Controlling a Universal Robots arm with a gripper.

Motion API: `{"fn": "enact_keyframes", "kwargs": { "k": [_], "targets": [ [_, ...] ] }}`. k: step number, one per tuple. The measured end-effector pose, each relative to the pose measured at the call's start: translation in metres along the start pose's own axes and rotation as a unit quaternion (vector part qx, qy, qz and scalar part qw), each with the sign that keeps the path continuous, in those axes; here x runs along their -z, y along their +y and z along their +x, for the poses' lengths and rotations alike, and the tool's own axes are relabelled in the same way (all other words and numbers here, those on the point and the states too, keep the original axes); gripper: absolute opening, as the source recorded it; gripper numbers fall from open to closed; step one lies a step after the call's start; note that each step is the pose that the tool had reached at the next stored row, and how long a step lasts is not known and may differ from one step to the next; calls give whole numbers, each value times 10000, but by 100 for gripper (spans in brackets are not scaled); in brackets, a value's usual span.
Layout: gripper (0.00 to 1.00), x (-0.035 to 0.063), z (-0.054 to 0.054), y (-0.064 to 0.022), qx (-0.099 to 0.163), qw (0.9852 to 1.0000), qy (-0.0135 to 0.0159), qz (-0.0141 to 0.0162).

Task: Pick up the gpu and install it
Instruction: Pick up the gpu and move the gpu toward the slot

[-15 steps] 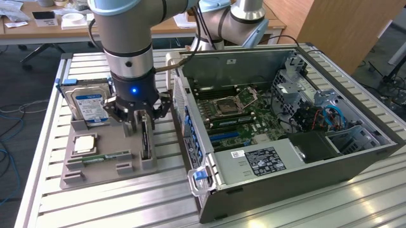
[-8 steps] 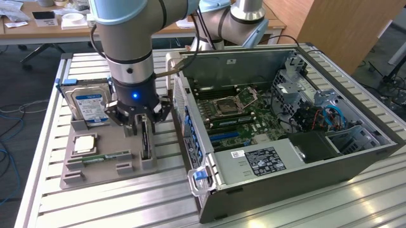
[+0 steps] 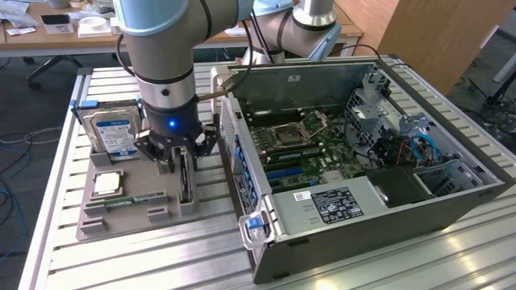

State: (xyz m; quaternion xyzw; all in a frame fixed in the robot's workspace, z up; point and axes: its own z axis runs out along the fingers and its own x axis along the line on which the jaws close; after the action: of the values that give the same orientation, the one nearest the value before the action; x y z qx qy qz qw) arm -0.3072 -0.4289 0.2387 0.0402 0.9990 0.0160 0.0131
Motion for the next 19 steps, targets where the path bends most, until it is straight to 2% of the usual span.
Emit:
{"fn": "enact_keyframes", "kwargs": {
  "k": [7, 19],
  "targets": [
    [49, -91, 4, 21, 0, 10000, 3, 1],
    [49, -99, 1, 30, 0, 10000, 4, 0]
  ]
}}
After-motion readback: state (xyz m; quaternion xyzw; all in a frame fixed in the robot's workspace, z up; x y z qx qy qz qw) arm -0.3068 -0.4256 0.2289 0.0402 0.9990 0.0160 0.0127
